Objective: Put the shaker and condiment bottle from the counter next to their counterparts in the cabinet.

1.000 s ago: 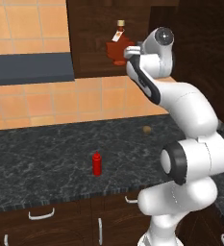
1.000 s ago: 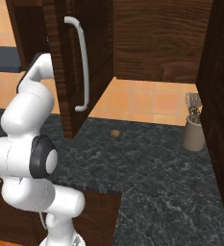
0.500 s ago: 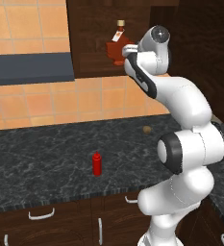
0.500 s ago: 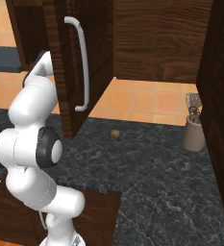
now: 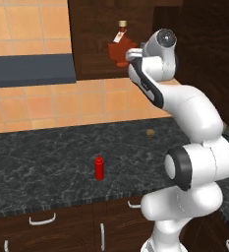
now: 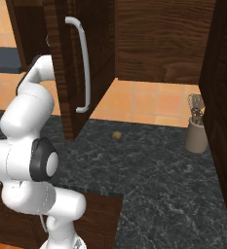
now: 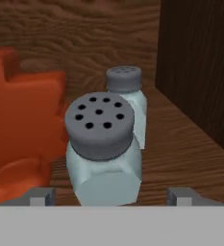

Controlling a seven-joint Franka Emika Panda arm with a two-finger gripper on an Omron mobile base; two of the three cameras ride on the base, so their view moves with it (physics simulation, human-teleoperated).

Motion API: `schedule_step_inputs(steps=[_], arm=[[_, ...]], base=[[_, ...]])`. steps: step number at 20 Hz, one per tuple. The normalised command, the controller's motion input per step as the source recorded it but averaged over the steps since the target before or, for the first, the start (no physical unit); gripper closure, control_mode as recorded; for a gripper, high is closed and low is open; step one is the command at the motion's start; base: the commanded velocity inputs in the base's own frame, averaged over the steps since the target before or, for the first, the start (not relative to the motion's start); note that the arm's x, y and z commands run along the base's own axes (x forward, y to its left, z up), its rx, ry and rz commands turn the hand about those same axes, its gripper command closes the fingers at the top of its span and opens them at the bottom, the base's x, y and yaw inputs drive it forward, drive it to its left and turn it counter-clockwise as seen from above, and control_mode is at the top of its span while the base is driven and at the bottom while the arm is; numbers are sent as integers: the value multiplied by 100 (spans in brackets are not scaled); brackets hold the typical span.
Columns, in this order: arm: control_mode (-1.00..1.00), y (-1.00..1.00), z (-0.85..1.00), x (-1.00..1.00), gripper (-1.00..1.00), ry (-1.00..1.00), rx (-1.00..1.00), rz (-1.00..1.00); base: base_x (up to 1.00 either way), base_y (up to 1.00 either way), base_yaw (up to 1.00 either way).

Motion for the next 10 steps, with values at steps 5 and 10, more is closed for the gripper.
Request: schedule_step_inputs(steps=[5,10], arm=[[-100,20,-1,-74,-100,-3,0,0],[-100,41,-9,-74,-100,0,0,4]], base=[[0,0,0],[0,0,0]])
